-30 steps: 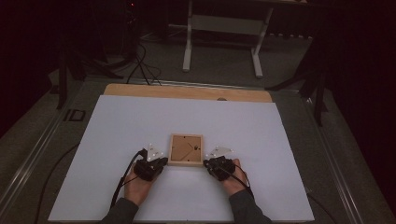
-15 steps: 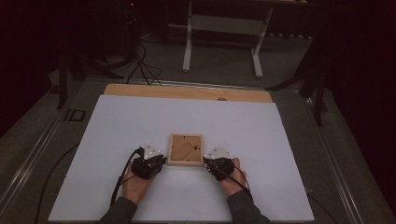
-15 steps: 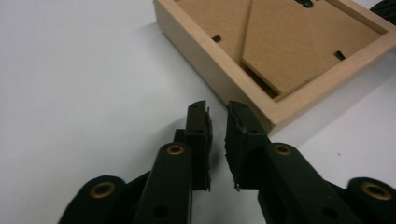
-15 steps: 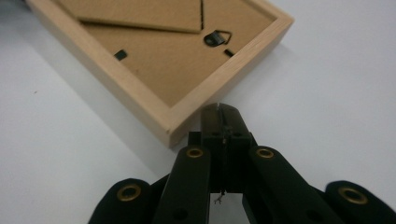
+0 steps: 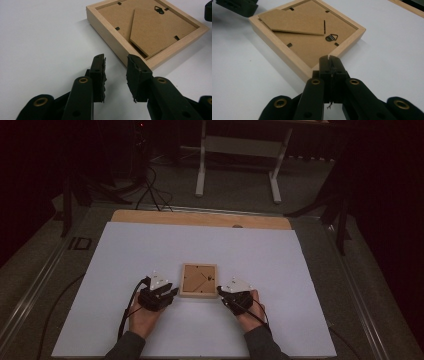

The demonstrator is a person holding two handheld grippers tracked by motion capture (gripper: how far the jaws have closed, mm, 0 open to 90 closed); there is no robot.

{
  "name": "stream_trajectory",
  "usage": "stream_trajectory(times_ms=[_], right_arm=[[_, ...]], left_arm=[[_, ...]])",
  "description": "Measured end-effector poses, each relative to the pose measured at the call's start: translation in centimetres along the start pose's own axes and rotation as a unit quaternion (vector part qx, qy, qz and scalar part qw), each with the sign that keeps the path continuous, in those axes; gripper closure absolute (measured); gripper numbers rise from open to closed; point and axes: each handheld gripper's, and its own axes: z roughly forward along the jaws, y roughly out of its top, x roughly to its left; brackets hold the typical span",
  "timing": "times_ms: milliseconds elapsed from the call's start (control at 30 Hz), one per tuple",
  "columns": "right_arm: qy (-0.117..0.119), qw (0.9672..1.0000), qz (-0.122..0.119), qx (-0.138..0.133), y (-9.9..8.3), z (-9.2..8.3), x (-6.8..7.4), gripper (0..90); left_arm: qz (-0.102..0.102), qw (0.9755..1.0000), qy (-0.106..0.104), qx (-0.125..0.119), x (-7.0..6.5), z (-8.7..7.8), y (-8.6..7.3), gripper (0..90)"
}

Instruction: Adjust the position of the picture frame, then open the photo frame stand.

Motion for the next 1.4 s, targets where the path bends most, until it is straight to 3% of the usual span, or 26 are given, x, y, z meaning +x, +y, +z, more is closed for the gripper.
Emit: stream_trajectory(times_ms=[133, 267, 300, 467, 900, 967, 1067, 1400], right_arm=[[0.002, 1.0000, -0.001, -0.007, 0.0, -0.2, 0.1, 89.2], [0.010, 0.9998, 0.005, -0.013, 0.1, -0.5, 0.0, 89.2], [0.011, 0.9998, 0.005, -0.016, 0.1, -0.6, 0.1, 89.2], [0.022, 0.9996, 0.002, -0.019, 0.1, -0.7, 0.4, 89.3], [0.038, 0.9992, -0.003, -0.015, 0.0, -0.4, 0.8, 89.4], [0.038, 0.9992, -0.002, -0.014, 0.0, -0.3, 0.9, 89.4], [0.039, 0.9991, -0.005, -0.013, 0.0, -0.3, 0.9, 89.4], [0.032, 0.9994, -0.001, -0.009, -0.1, -0.2, 0.7, 89.4]], left_arm=[[0.005, 1.0000, -0.003, 0.000, -0.3, -0.1, 0.2, 65.8], [0.022, 0.9997, -0.005, -0.003, -0.8, -0.4, 0.6, 62.8], [0.026, 0.9995, -0.017, -0.007, -1.1, -0.7, 1.0, 62.8], [0.024, 0.9991, -0.036, -0.001, -1.6, -1.0, 1.5, 58.6], [0.047, 0.9975, -0.052, 0.010, -2.3, -1.1, 2.8, 57.9], [0.049, 0.9975, -0.048, 0.016, -2.4, -1.1, 3.1, 58.3], [0.032, 0.9981, -0.047, 0.022, -2.2, -0.6, 3.5, 58.3], [0.050, 0.9968, -0.038, 0.049, -2.4, 1.0, 4.9, 51.0]])
